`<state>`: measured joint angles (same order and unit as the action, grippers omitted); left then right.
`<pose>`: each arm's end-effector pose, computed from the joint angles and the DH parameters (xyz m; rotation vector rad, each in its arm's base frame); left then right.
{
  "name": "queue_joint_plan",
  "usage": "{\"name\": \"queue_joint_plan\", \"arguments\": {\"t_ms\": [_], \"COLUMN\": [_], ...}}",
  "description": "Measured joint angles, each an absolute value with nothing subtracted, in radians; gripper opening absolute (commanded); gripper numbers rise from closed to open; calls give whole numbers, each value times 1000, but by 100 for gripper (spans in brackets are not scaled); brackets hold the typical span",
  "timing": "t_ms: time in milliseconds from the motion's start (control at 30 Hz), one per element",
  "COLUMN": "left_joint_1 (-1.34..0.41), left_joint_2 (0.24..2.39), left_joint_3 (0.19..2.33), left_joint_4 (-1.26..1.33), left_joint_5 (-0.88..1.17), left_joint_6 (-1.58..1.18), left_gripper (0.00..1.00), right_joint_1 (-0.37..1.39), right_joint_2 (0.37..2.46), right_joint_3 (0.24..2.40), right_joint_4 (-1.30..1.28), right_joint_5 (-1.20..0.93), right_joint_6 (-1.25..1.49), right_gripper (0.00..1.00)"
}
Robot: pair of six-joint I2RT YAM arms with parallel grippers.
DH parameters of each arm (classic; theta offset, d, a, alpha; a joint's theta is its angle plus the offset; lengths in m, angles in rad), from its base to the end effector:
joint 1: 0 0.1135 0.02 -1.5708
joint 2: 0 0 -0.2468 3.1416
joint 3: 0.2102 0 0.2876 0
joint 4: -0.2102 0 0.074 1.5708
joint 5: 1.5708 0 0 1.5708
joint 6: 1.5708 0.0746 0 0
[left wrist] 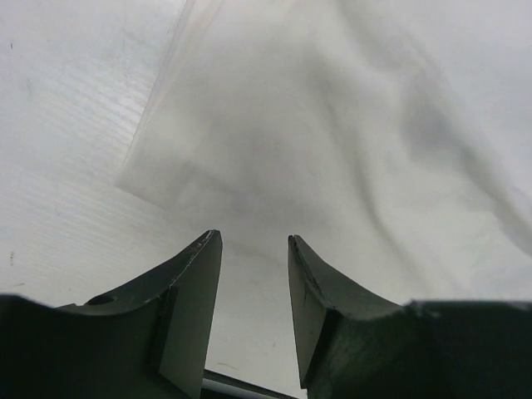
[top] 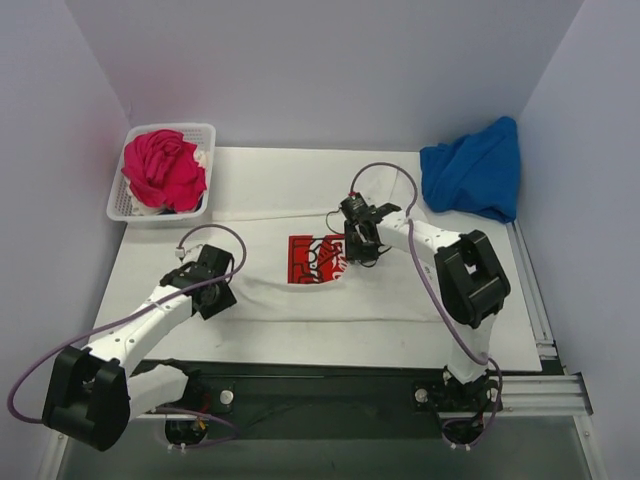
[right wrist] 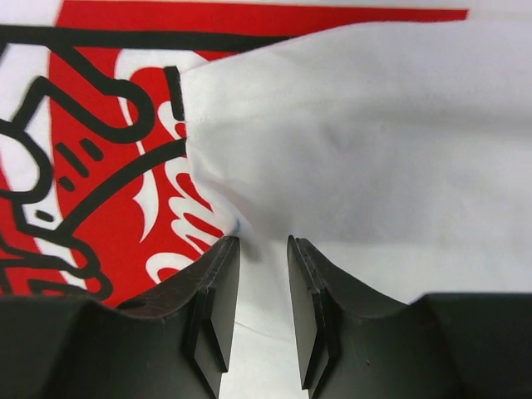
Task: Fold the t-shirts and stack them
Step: Fold the tshirt
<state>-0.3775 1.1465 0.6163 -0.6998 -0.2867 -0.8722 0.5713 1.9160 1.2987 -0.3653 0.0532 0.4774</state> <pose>0.2309 -0.0689 0.1108 -0.7260 2.6013 0.0443 0.3807 0.2400 0.1083 -0.1006 2.5848 0.3327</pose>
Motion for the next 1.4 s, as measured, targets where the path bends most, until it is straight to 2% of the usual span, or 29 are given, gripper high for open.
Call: {"name": "queue_joint_plan", "arguments": {"t_ms": [200,500,767,1133,1400], "left_joint_1": [-377,-377,-378,-378,-377], "left_joint_2": [1108,1283,1370,1329,1287], "left_joint_3": [685,637,681,652,625], "left_joint_4": [-662,-537,-562,-560,-573], "left_joint_5": [-300,-271,-288,-300,-300], "left_joint_6": [-853,-860,-895,-959,-976], "left_gripper": [49,49,49,50,50], "right_joint_1": [514,382,259,100,79], "right_joint_2": [1842,1893,1967,1973,1973], "right_joint_3": [1297,1299,1325,1327,1328], "right_joint_4": [-344,-338,-328,-322,-329], "right_joint_5": [52,49,25,-9,-1], "right_joint_6": [477,479,496,555,560], "right_gripper": [32,31,31,30,27]}}
